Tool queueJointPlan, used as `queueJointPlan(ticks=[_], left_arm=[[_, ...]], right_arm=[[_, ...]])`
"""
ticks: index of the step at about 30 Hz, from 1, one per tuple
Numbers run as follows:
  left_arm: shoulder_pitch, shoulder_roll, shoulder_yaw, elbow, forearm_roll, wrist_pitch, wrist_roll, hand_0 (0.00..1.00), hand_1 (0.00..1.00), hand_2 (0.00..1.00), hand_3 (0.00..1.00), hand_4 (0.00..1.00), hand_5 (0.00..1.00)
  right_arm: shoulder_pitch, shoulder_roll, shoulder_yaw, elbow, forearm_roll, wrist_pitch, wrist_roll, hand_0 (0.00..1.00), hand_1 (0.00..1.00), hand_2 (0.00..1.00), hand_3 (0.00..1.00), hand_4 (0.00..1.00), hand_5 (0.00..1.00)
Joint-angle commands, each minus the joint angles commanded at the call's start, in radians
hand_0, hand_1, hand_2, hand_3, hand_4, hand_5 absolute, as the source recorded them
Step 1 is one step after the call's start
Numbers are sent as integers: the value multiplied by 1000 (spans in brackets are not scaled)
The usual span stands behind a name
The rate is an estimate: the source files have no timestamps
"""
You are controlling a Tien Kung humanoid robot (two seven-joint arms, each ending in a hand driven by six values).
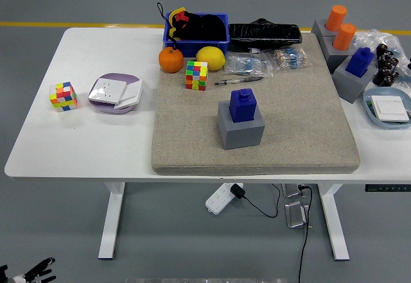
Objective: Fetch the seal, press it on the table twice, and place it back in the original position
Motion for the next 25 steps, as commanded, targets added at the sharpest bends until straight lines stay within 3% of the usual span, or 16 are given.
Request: queueJointPlan(ticks=[25], left_arm=[[-4,-1,-12,0,9,2,1,811,788,764,800,682,439]], right_arm=[[16,-1,-24,-2,6,-4,-4,861,803,743,756,938,449]])
